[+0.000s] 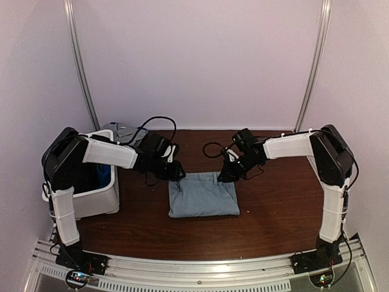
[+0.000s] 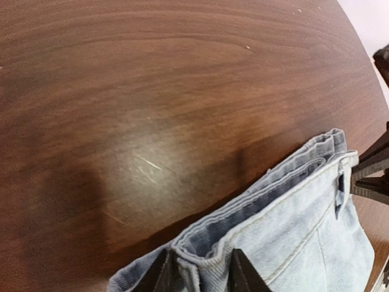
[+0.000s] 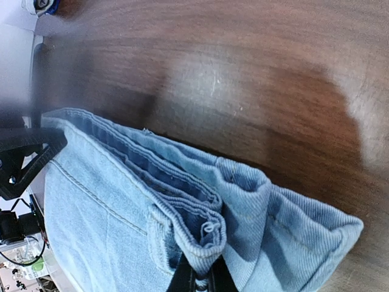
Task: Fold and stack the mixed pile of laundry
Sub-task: Adjust the square-folded skirt at the center of the board, then pick up the square-folded skirt from the center of the board.
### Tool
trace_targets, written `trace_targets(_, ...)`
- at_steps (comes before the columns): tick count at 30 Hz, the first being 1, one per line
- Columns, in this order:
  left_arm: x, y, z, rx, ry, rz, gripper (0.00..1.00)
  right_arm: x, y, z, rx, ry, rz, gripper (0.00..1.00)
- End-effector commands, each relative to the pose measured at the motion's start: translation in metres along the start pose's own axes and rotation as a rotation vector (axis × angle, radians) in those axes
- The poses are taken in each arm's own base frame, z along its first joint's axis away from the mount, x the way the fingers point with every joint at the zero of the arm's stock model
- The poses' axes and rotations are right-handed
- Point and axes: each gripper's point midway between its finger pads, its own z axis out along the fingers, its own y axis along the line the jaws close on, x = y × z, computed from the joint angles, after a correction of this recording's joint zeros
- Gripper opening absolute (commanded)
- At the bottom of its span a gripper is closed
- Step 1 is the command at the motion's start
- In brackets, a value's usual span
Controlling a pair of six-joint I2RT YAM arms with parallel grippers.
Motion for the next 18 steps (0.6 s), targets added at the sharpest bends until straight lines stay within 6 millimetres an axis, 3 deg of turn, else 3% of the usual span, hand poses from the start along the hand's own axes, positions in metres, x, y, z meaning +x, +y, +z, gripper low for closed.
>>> trace_targets(1,-0.021,0.043,-0.012,-0.157,0.012,0.034,0.4,-0.027,-0.02,-0.019,0.085,-0.048,-0.001,0.09)
trace_targets(4,-0.052,0.012,-0.04,-0.07,-0.062,0.122,0.55,-0.045,0.012,-0.051,0.003,-0.106,-0.051,0.29)
trace_targets(7,-0.065,-0.015,-0.075,0.021,-0.129,0.174,0.66,-0.06,0.04,-0.091,-0.092,-0.179,-0.075,0.48)
trace_targets(10,-0.061,-0.044,-0.097,0.17,-0.147,0.184,0.66,-0.059,0.065,-0.117,-0.209,-0.195,-0.082,0.53)
trace_targets(14,-0.031,-0.09,-0.094,0.39,-0.11,0.15,0.61,-0.039,0.09,-0.113,-0.411,-0.138,-0.026,0.49)
trace_targets(18,-0.004,-0.112,-0.066,0.464,-0.044,0.11,0.57,-0.019,0.098,-0.087,-0.519,-0.068,0.028,0.44)
